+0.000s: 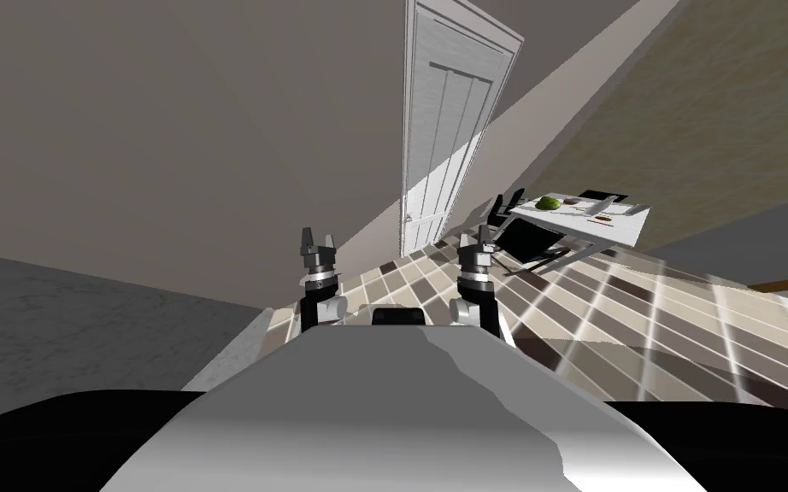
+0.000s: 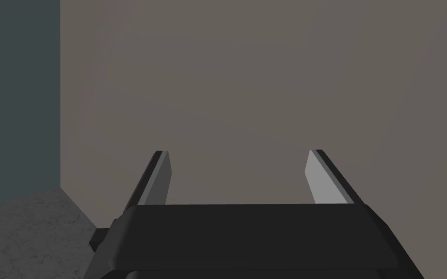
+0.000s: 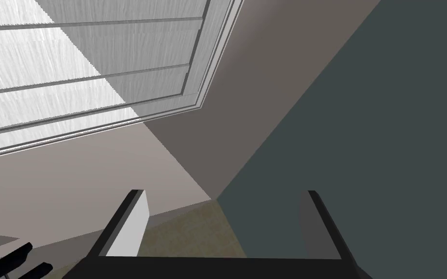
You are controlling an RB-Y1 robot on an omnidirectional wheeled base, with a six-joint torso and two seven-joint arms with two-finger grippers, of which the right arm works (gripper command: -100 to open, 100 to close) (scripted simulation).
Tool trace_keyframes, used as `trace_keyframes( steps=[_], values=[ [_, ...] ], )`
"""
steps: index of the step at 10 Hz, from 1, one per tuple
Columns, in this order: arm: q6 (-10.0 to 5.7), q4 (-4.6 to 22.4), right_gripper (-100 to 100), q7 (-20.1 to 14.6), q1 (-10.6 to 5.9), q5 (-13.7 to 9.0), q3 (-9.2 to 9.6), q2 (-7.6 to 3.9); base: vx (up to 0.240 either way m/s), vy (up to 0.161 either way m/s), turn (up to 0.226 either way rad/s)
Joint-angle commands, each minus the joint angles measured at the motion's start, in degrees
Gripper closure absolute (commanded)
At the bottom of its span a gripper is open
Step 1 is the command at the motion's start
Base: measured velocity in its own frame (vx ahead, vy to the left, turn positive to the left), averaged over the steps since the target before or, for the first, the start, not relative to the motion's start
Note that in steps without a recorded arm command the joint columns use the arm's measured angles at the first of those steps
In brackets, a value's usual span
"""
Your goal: Pull the door open
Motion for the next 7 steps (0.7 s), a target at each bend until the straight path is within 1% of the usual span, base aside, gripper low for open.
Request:
trace_keyframes(
  steps=[1, 5, 7],
  values=[
    [-0.48, 1.9, -100, -0.2, -0.78, 0.0, -0.17, -0.54, 0.044, -0.013, 0.059],
    [-1.42, 5.6, -100, -0.5, -2.28, 0.0, -0.51, -1.45, 0.075, -0.033, 0.054],
    [-2.07, 8.2, -100, -0.7, -3.32, 0.0, -0.74, -2.02, 0.068, -0.032, 0.069]
  ],
)
